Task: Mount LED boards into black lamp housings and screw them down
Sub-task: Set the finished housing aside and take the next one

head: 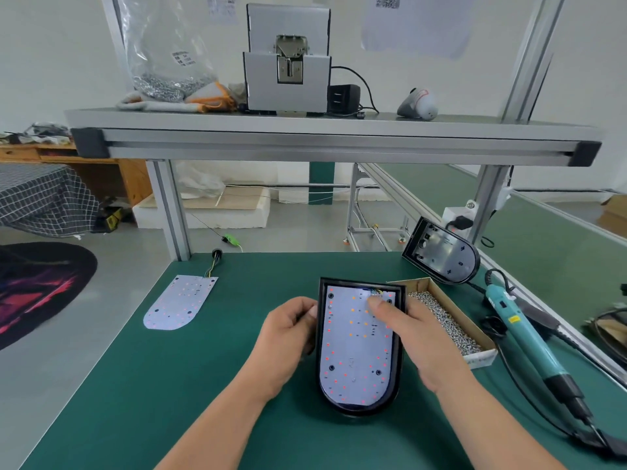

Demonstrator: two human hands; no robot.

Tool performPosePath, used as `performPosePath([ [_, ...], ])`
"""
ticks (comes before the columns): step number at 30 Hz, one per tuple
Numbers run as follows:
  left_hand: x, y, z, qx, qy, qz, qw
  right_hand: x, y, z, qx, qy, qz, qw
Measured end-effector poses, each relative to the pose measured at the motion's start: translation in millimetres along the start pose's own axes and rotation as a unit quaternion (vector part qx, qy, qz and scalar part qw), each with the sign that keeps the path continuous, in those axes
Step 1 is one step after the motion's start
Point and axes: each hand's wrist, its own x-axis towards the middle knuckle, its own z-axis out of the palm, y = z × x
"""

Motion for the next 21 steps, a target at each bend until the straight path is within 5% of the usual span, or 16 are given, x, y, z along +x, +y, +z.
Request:
performPosePath([
  [5,1,-4,-4,0.035,0.022,0.035,0.999,2,-2,-9,-0.03,0.022,-0.038,0.999],
  [13,0,-15,-16,0.187,0.188,0.114,0.957,4,-7,-21,0.012,0.082,-0.065,0.994],
  [21,10,-22,-14,0.3,0.131,0.053,0.943,-1,-28,-71,0.144,0.193,-0.054,0.969],
])
